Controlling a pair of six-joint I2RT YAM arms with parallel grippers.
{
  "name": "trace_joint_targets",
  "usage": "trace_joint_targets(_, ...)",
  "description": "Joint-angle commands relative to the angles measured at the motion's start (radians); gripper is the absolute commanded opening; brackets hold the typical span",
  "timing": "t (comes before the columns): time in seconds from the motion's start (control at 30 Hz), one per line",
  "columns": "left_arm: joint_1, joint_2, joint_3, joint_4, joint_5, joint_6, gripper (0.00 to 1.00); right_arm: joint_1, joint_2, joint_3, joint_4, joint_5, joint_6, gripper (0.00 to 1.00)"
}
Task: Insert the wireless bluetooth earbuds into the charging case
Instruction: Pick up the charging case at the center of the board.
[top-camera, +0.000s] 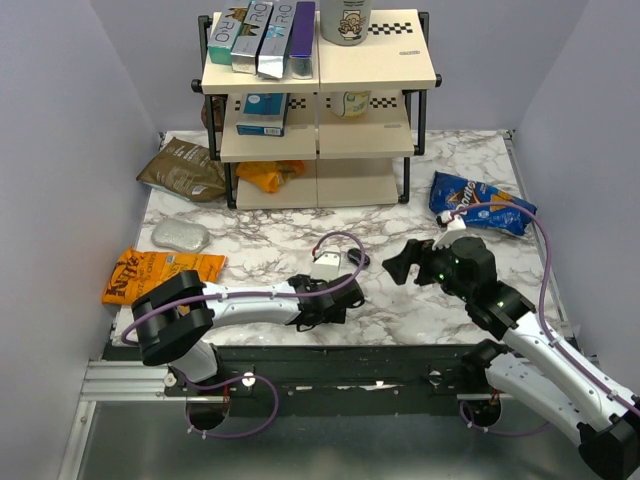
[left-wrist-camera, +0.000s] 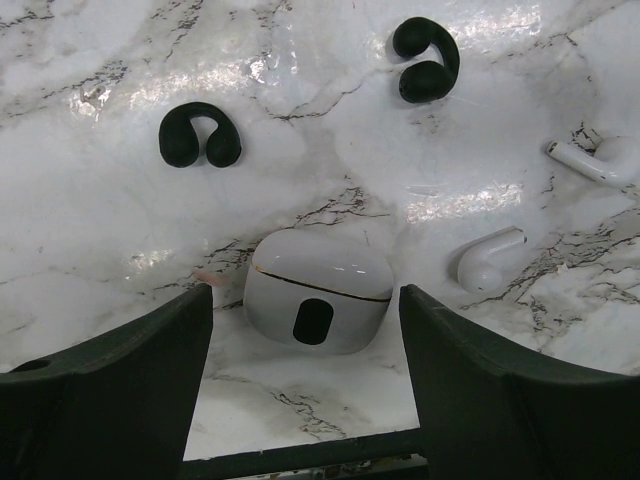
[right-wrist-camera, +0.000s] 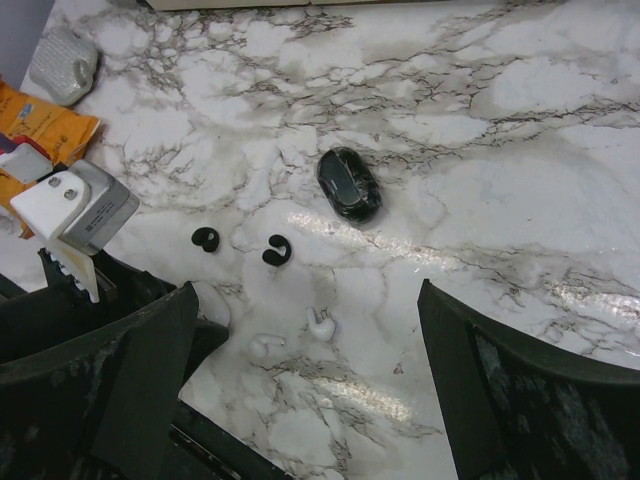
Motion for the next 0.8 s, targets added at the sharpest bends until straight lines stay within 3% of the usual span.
trace_joint_targets(0.0, -0.008, 0.020, 0.029, 0.016, 0.013, 0.019, 0.79, 0.006, -0.009, 0.008, -0.041, -0.023, 0.002, 1.00)
trace_joint_targets(0.27, -0.010, 0.017, 0.015, 0.017, 0.029, 0.032, 0.79, 0.006, -0.005, 0.011, -0.045, -0.026, -0.001, 1.00)
trace_joint_targets(0.43, -0.010, 0.003, 0.006, 0.022, 0.047, 0.080, 0.88, 0.006, -0.011, 0.014, -0.057, -0.030, 0.002, 1.00)
trace_joint_targets(0.77, -0.008, -0.026, -0.046, 0.083, 0.112, 0.170, 0.85, 0.006, -0.034, 0.005, -0.082, -0.017, 0.021, 1.00)
